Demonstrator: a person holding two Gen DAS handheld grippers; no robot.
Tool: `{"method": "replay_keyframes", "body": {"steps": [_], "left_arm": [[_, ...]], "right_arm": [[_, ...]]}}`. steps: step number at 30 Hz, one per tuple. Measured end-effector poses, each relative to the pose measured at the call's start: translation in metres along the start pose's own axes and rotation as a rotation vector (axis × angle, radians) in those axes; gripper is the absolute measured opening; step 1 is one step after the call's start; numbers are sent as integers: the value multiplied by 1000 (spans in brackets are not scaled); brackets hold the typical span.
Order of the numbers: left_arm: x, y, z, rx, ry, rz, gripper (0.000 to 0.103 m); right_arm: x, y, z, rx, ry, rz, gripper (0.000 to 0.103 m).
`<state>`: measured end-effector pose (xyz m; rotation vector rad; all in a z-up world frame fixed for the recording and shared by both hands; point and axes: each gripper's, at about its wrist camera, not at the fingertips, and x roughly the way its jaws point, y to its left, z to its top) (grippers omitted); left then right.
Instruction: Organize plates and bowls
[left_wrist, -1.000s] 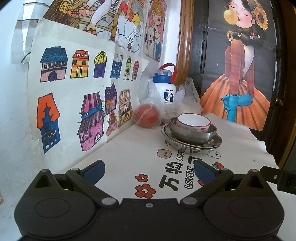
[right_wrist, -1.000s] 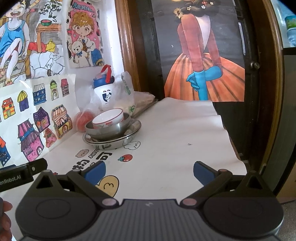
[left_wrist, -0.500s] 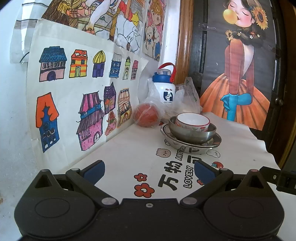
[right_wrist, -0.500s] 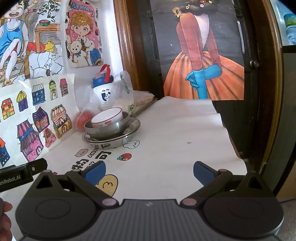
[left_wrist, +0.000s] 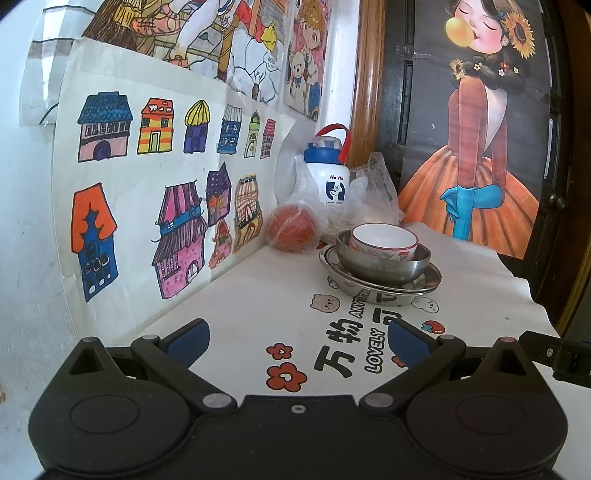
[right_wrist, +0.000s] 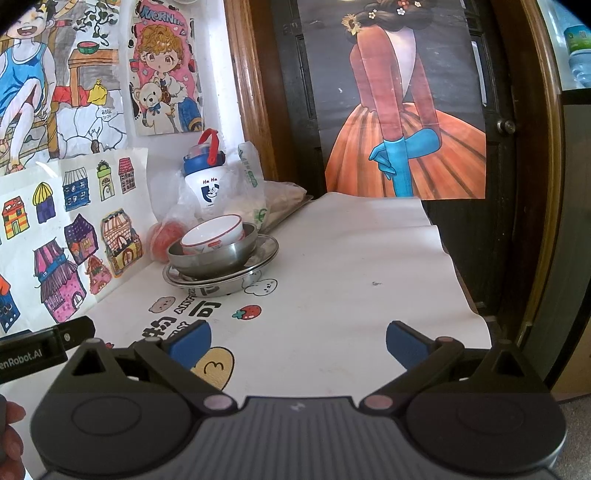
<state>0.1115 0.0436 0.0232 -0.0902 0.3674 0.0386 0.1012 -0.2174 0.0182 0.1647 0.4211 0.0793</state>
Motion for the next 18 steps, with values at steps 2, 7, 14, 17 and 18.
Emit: {"method": "replay_keyframes", "body": {"steps": [2,7,14,17,18], "left_arm": [[0,0,0,0,0,0,102],[1,0,0,1,1,-2,102],[1,0,-1,-2,3,-3,102],[1,0,0,-2,4,-3,102],[1,0,-1,-3,5,-2,102]], "right_arm": [[0,0,0,0,0,0,103],[0,0,0,1,0,0,103],[-1,0,-1,1,-1,-1,103],[-1,1,-1,1,1,-3,103],[-1,1,-1,1,1,-3,103]]}}
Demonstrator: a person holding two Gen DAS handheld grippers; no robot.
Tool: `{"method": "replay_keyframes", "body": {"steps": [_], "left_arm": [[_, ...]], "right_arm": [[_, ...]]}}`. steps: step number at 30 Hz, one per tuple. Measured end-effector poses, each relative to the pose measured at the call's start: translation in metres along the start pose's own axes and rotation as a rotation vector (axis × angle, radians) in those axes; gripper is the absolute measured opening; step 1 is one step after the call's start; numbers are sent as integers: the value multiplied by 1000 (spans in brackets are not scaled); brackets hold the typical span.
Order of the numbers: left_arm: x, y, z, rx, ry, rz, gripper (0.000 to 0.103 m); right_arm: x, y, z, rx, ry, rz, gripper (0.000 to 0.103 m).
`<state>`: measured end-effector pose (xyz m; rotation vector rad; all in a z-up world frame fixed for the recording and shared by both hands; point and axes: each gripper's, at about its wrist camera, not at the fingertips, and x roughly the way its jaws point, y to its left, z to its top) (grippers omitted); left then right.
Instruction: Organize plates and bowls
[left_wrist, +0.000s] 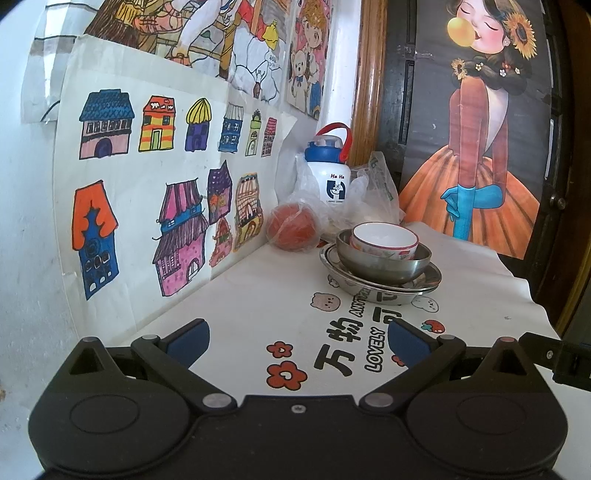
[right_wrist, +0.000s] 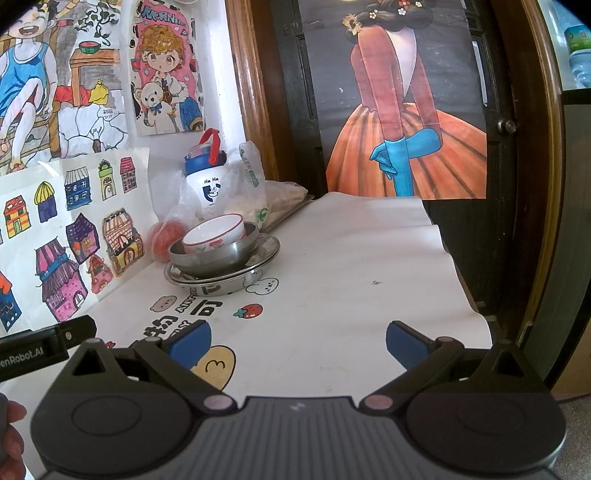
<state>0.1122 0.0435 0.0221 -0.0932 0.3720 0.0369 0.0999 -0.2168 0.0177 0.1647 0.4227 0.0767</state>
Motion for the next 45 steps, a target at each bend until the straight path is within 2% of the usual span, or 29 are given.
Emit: {"method": "replay_keyframes", "body": {"steps": [17,21,45], "left_arm": [[0,0,-1,-2,4,5,102],[3,-1,-1,-9,34,11,102],[3,-2,1,23,25,8,102]], "right_arm": [[-1,1,-2,-1,1,-3,103],[-1,2,-2,0,1,-4,103],[0,2,-4,-7,6,-1,103]]}}
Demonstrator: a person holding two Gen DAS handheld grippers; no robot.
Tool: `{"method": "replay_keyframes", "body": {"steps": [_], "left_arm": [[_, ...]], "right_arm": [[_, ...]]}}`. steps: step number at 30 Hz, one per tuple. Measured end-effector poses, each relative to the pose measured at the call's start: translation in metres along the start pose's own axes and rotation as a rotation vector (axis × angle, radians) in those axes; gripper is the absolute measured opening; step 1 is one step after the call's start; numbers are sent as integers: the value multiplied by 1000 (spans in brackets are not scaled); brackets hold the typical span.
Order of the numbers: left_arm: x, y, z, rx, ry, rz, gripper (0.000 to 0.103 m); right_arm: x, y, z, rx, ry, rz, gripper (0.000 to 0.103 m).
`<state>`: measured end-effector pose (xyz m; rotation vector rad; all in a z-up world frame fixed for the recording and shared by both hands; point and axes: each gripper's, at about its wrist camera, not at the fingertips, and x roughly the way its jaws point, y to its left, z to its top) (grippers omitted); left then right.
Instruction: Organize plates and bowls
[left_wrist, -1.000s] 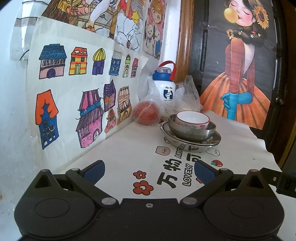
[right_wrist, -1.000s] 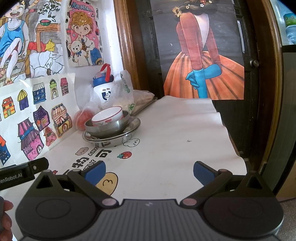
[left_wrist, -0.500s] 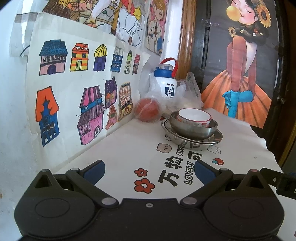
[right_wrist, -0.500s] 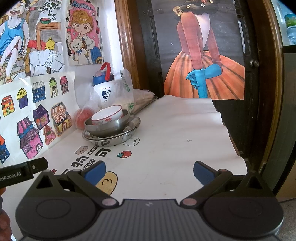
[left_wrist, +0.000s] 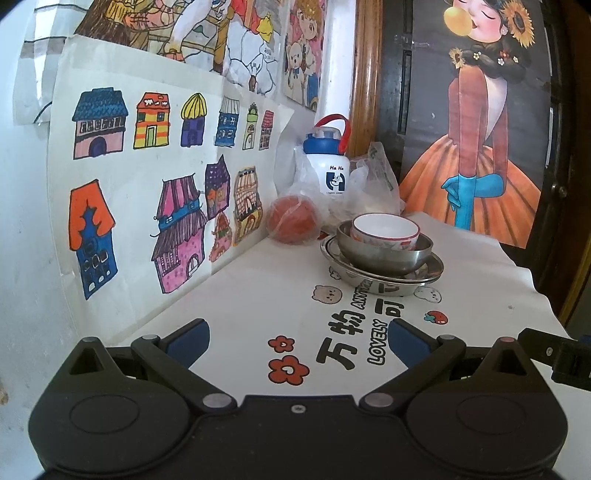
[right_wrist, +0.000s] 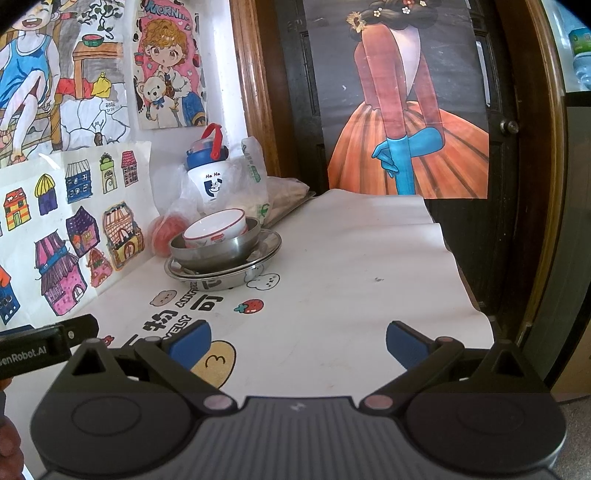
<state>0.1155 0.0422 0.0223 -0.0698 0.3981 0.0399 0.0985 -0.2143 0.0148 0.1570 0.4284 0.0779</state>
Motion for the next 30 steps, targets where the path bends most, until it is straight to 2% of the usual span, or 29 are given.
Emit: {"method": "replay_keyframes", "body": {"steps": [30], "left_arm": [[1,0,1,-3,1,19,102]], "right_arm": [[2,-1,-2,3,4,0,103]]}}
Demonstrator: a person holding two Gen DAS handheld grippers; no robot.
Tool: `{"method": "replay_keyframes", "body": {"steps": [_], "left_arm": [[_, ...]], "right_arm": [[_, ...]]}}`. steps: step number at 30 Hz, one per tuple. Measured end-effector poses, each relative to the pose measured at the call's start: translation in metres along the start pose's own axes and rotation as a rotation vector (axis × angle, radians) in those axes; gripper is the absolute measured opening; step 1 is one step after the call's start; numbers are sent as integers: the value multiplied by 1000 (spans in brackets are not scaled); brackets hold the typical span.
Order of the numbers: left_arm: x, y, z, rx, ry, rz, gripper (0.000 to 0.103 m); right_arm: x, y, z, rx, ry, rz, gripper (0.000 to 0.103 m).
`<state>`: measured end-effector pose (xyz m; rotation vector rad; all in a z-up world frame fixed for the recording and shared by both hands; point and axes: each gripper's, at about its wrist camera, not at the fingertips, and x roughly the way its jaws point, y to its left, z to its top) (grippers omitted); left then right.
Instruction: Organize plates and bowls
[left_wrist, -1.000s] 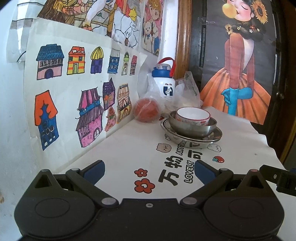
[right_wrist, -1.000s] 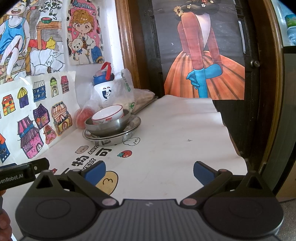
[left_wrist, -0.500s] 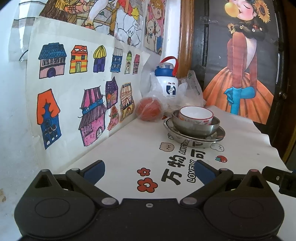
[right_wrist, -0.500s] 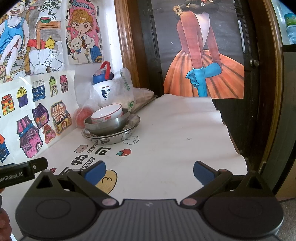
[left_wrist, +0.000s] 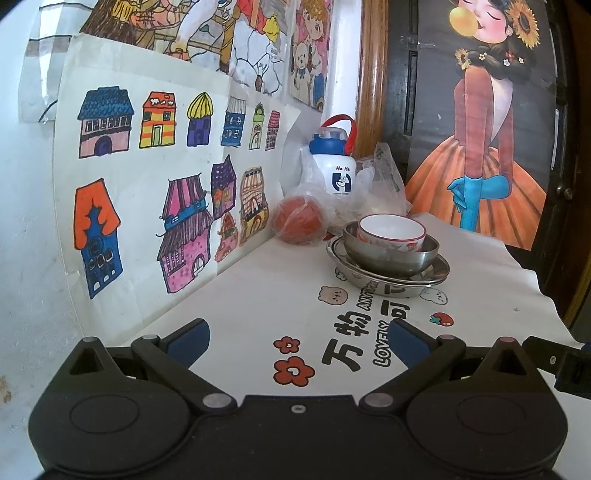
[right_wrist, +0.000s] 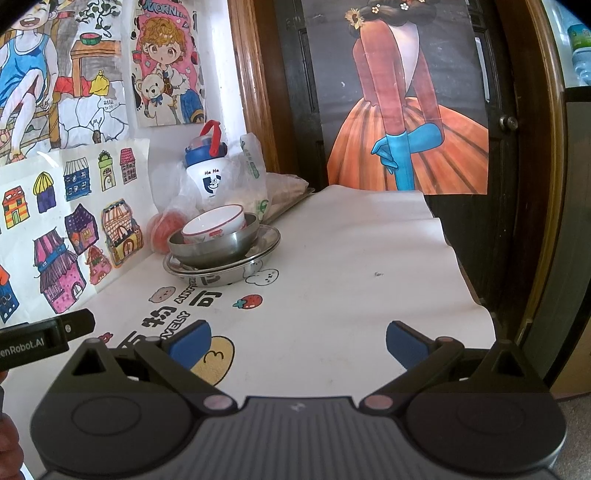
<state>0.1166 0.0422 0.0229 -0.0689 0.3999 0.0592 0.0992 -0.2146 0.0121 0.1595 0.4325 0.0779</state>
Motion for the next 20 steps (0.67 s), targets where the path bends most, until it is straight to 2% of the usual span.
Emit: {"method": "replay_keyframes", "body": {"steps": [20], "left_arm": [[0,-1,-1,3,-7,-4,102]], "right_arm": [[2,1,-3,-3,10,6,103]]}}
